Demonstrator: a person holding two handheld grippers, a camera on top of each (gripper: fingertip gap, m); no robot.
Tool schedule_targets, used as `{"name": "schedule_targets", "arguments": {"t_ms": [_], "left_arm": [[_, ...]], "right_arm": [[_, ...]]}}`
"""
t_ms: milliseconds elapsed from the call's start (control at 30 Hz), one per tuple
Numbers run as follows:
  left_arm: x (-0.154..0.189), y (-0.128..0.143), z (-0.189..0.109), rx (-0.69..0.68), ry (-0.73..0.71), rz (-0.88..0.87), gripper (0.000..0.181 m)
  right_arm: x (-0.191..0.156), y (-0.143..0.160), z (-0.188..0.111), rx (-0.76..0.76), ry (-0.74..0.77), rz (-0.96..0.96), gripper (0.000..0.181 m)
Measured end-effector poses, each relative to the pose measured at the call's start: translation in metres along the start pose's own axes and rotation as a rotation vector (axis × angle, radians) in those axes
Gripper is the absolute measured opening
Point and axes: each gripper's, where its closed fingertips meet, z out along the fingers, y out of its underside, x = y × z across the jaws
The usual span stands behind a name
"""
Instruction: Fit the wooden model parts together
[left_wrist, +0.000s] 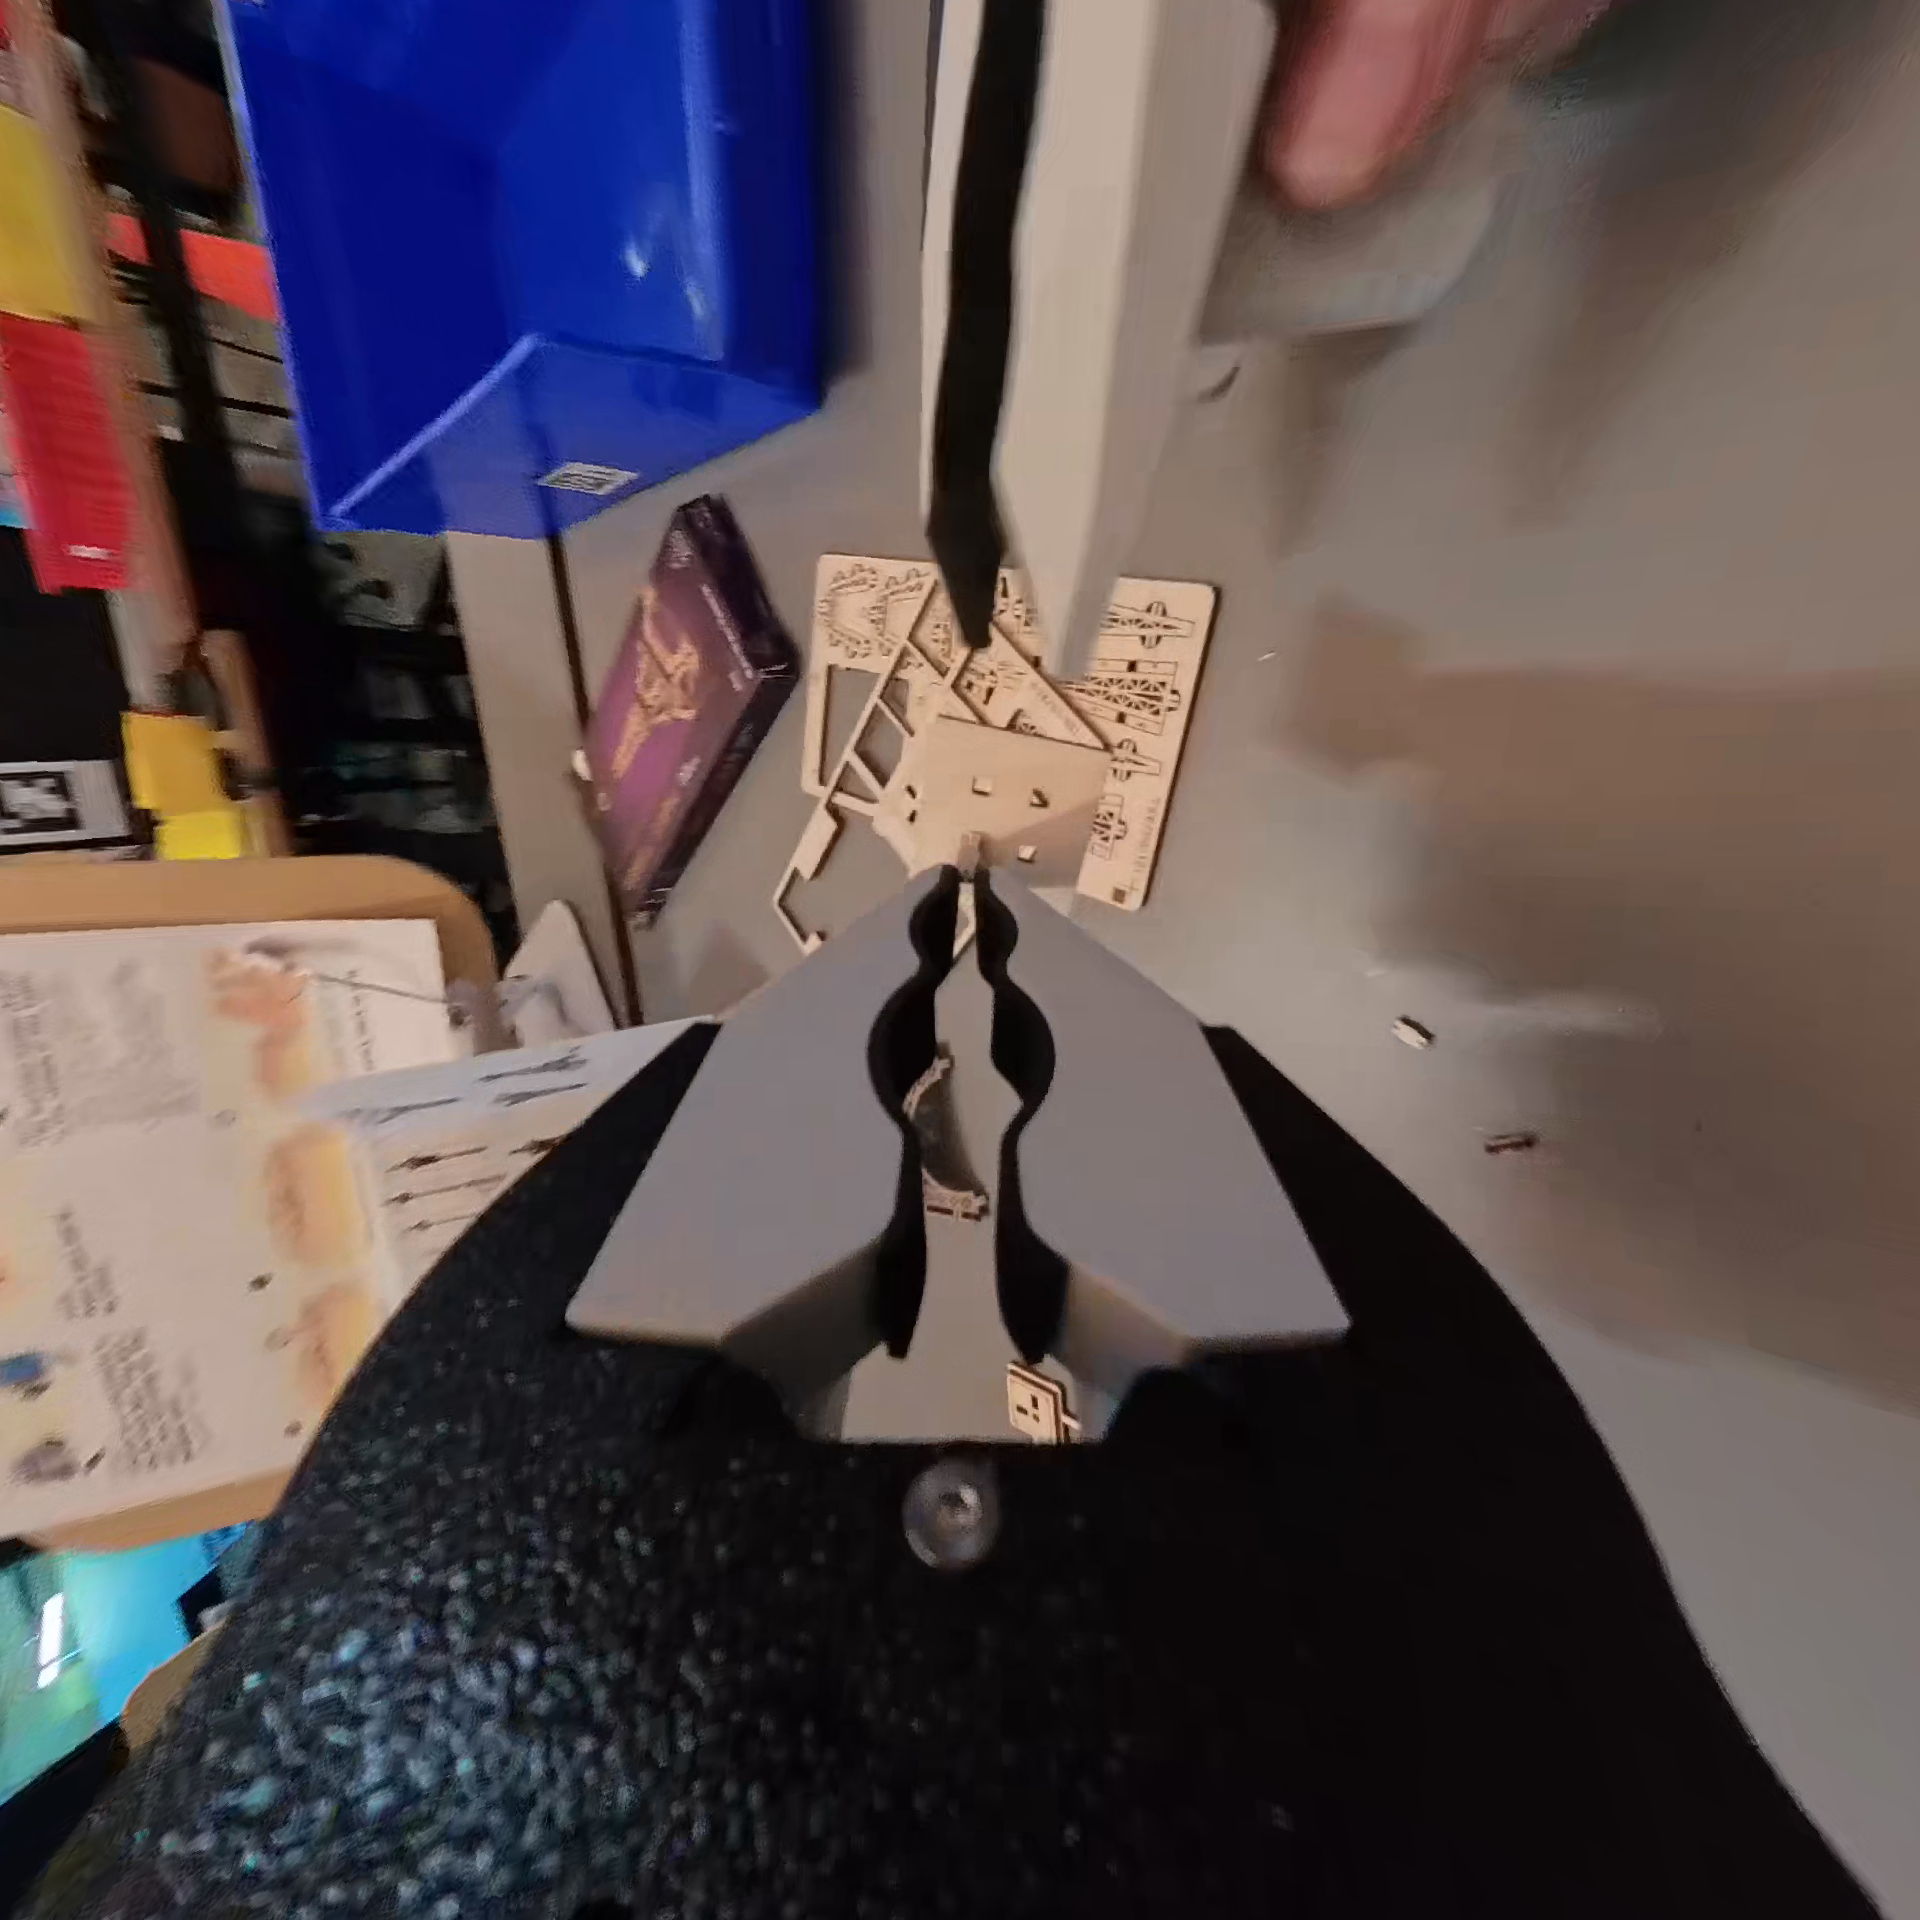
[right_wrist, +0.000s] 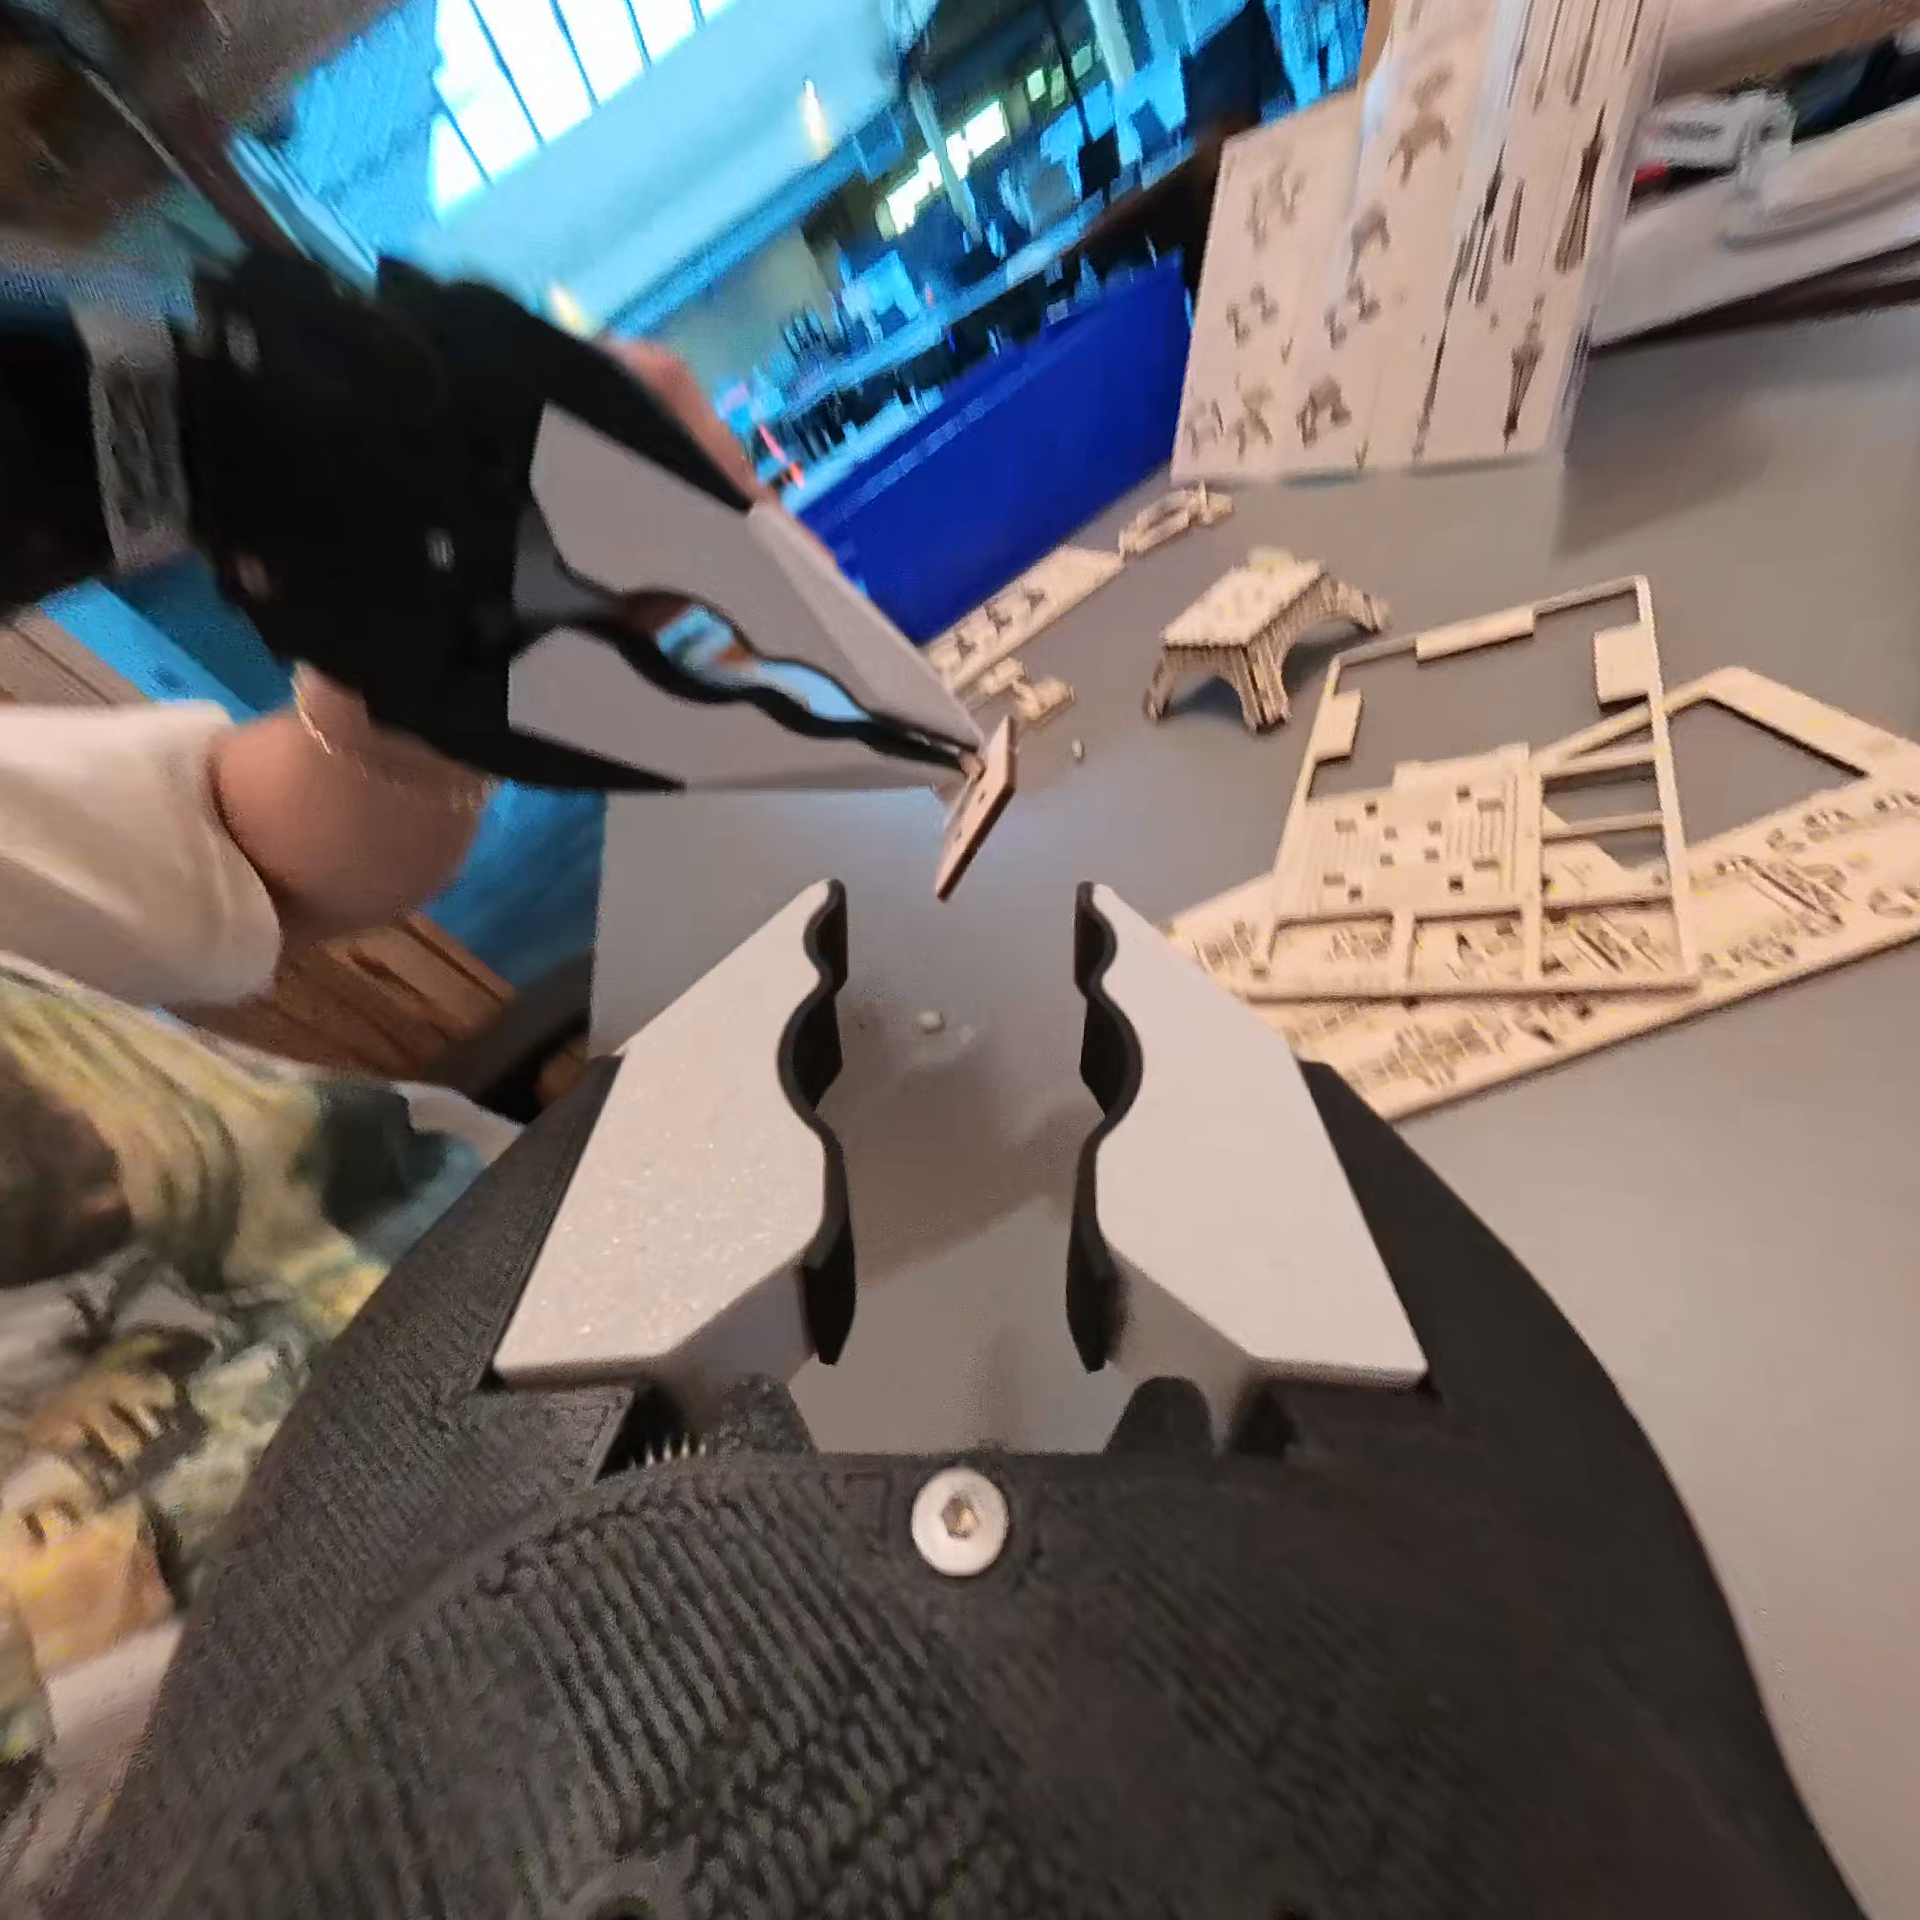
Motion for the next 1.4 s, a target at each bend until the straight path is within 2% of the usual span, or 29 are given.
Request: {"name": "schedule_targets", "arguments": {"t_ms": [33,100,200,367,400,500,633,700,800,867,933,1033,1200,1367,1400], "left_arm": [[0.0,0.002,-0.003,0.002,-0.039,0.002,0.0],[-0.001,0.007,-0.008,-0.006,-0.112,0.013,0.0],[-0.001,0.01,-0.014,0.016,-0.161,-0.006,0.0],[-0.002,0.01,-0.021,0.065,-0.188,-0.039,0.0],[-0.004,0.011,-0.021,0.07,-0.2,-0.035,0.0],[-0.003,0.013,-0.021,0.094,-0.2,-0.035,0.0],[-0.004,0.019,-0.019,0.073,-0.226,0.002,0.0],[-0.001,0.024,-0.015,0.048,-0.216,-0.006,0.0],[0.019,0.04,0.0,-0.046,-0.094,0.004,0.0],[0.043,0.062,0.009,-0.175,0.105,0.005,0.0],[0.057,0.074,0.011,-0.241,0.273,-0.036,0.0],[0.077,0.077,0.006,-0.297,0.554,-0.123,0.0],[0.078,0.092,0.009,-0.497,0.643,-0.005,0.0],[0.09,0.093,0.013,-0.606,0.679,0.099,0.0],[0.093,0.093,0.013,-0.616,0.687,0.104,0.0]], "right_arm": [[-0.003,-0.008,0.005,0.046,-0.013,0.021,0.041],[-0.009,-0.014,0.015,0.091,-0.052,0.055,0.043],[-0.005,-0.01,0.031,0.075,-0.021,0.069,0.04],[-0.016,-0.007,0.049,0.064,-0.052,0.028,0.017],[-0.018,-0.008,0.051,0.066,-0.062,0.008,0.001],[-0.018,-0.01,0.055,0.078,-0.042,-0.045,0.0],[-0.014,-0.006,0.057,0.051,-0.045,0.035,0.0],[-0.003,-0.005,0.059,0.041,0.034,0.052,0.0],[0.023,-0.003,0.05,0.011,0.229,0.014,0.0],[0.034,0.0,0.039,-0.025,0.3,0.013,0.0],[0.031,0.011,0.031,-0.094,0.249,0.083,0.0],[0.028,0.028,0.013,-0.184,0.207,0.157,0.0],[0.036,0.046,-0.014,-0.268,0.25,0.223,0.0],[0.034,0.067,-0.02,-0.332,0.201,0.322,0.001],[0.037,0.071,-0.023,-0.351,0.216,0.331,0.006]]}}
